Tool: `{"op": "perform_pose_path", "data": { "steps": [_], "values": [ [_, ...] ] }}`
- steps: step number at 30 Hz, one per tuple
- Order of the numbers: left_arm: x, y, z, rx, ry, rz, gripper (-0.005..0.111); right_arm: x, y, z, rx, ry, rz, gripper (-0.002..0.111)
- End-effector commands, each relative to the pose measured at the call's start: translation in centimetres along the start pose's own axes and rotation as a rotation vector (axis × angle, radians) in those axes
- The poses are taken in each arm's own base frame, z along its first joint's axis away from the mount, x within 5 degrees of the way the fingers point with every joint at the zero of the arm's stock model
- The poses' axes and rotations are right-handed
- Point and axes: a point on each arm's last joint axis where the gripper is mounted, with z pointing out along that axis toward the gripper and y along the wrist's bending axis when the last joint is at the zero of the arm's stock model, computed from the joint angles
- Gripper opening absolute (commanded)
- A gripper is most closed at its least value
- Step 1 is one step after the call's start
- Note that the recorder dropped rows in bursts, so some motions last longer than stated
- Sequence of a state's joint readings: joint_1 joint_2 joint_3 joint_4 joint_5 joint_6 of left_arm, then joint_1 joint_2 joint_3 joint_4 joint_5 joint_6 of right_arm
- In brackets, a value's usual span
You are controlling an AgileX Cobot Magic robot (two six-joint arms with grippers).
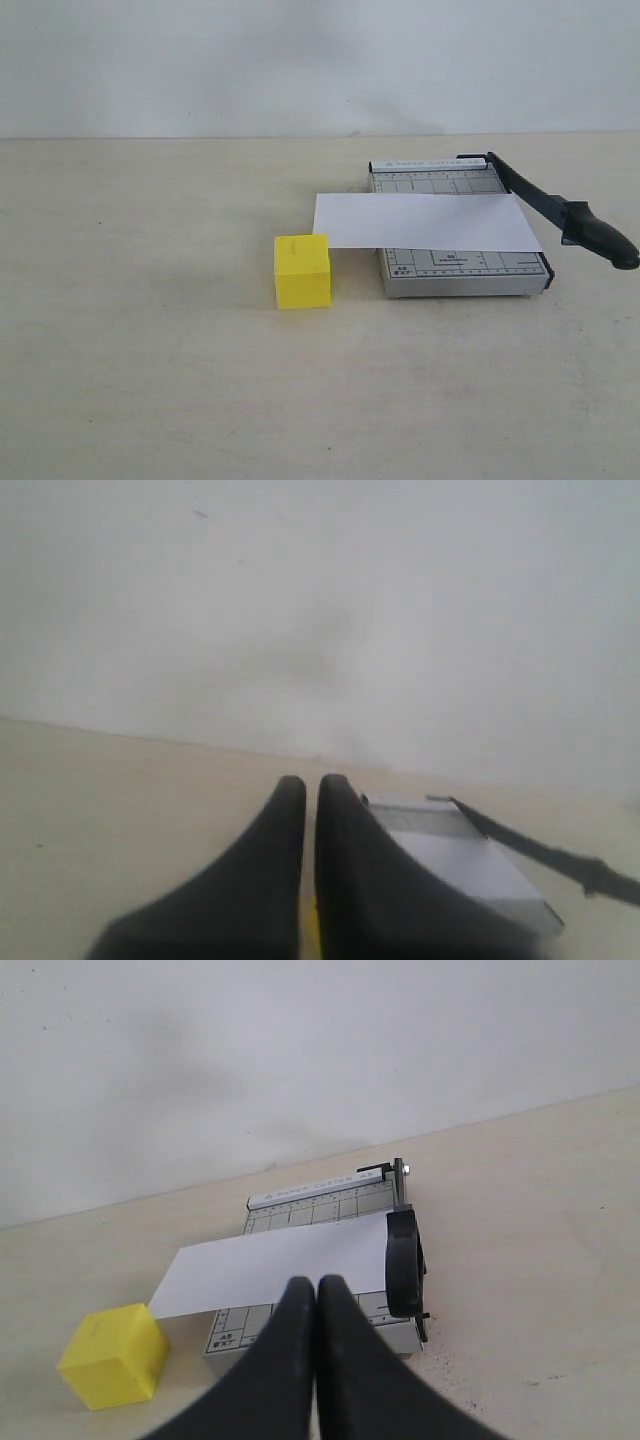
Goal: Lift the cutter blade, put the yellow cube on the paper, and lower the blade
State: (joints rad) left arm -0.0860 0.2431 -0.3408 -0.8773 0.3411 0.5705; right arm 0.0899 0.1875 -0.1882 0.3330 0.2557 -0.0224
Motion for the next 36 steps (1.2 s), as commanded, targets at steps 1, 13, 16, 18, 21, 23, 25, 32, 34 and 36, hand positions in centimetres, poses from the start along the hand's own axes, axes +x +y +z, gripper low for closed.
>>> {"op": "perform_pose_path", "data": {
  "steps": [1,13,16,18,21,23,25,32,34,36],
  "values": [
    [-1.8,-2.0,2.1,0.224,0.02,0.17,0.005,-0.1,0.0,0.0,-0.001,-0.015,0.001,0.0],
    [-0.2,-1.3,14.3,0.407,0.301,0.179,0.005,-0.2,0.0,0.0,0.0,-0.032,-0.001,0.0],
    [1.4,-2.1,17.2,0.449,0.387,0.225,0.005,-0.4,0.0,-0.1,0.0,-0.049,-0.005,0.0],
    [2.4,-2.9,18.9,0.462,0.428,0.262,0.005,-0.5,0.0,-0.1,0.001,-0.058,-0.005,0.0],
    [4.0,-4.8,21.1,0.488,0.48,0.347,0.005,-0.6,0.0,-0.1,0.001,-0.068,-0.005,0.0],
    [4.9,-5.9,22.4,0.478,0.507,0.38,0.005,-0.6,0.0,-0.1,0.001,-0.076,-0.007,0.0],
    [6.0,-7.0,23.6,0.469,0.534,0.407,0.005,-0.6,0.0,-0.1,0.001,-0.076,-0.007,0.0],
    [9.7,-11.9,28.0,0.564,0.586,0.452,0.005,-0.6,0.0,-0.1,0.001,-0.078,-0.007,0.0],
    [10.6,-13.2,29.0,0.592,0.589,0.459,0.005,-0.6,0.0,-0.1,0.001,-0.078,-0.007,0.0],
    [11.4,-14.6,29.9,0.62,0.587,0.466,0.005,-0.6,0.0,-0.1,0.001,-0.078,-0.01,0.0]
  ]
}}
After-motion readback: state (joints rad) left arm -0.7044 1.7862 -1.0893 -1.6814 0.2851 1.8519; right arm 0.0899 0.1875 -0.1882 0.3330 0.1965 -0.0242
